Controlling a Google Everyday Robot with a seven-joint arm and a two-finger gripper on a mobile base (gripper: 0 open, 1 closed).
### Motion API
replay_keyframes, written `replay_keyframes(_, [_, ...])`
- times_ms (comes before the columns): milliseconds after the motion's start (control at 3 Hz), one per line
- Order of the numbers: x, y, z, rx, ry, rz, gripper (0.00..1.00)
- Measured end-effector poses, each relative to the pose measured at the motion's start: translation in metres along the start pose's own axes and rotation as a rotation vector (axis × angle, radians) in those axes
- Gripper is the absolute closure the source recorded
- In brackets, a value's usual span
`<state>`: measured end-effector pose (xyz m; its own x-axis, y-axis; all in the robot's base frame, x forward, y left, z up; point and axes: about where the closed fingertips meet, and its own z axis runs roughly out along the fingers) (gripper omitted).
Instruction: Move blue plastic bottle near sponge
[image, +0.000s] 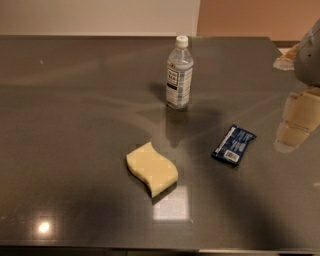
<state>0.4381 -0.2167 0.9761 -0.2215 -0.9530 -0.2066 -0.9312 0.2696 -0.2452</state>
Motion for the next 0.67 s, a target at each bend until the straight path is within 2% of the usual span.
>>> replay_keyframes(333, [0.0, 0.0, 0.0, 0.0, 0.0, 0.0, 0.0])
replay_keyframes(667, [-0.01, -0.011, 0.0, -0.006, -0.038, 0.008, 0.0])
